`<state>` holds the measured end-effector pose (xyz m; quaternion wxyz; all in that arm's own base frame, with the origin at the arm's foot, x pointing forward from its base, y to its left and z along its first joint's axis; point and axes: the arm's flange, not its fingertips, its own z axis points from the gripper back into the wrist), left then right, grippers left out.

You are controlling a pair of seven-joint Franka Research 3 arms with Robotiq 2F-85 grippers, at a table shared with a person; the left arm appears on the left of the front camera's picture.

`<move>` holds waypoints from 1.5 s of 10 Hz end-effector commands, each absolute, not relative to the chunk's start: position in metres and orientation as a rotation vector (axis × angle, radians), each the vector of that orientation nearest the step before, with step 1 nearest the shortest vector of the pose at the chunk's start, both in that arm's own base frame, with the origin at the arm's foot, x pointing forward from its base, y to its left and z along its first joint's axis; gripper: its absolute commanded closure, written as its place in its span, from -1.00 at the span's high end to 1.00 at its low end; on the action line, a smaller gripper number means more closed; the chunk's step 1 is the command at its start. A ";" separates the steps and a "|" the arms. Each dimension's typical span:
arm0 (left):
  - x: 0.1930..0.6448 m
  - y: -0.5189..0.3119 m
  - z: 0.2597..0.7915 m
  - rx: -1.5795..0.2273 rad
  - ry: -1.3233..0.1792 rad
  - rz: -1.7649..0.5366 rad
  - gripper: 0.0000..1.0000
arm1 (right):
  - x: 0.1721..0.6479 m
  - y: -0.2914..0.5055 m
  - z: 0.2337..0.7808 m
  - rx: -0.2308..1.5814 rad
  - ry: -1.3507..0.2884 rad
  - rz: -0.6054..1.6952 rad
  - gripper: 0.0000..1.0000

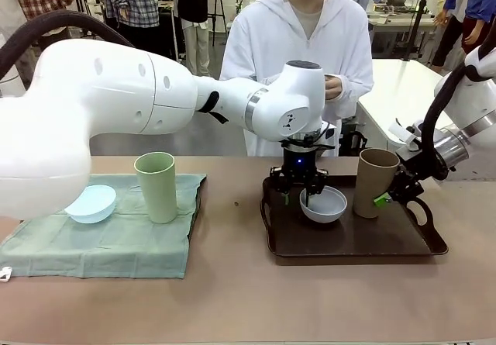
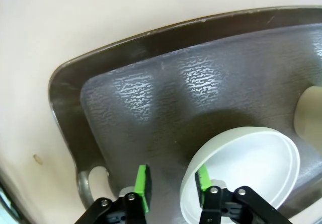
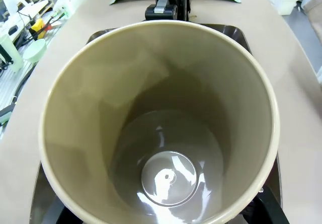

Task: Set up a tray with a mat and arrange the tableware.
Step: Pick up the Picnic Bowl and Reusable plastic cup from the Handle tray in front of the human's position and hold them in the air.

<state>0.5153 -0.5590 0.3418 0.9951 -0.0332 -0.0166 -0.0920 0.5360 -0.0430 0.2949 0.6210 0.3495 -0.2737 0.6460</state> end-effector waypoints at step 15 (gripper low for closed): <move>0.477 -0.521 0.528 -0.109 -0.064 -0.085 -1.00 | 0.453 -0.016 0.470 0.646 -0.684 1.465 -1.00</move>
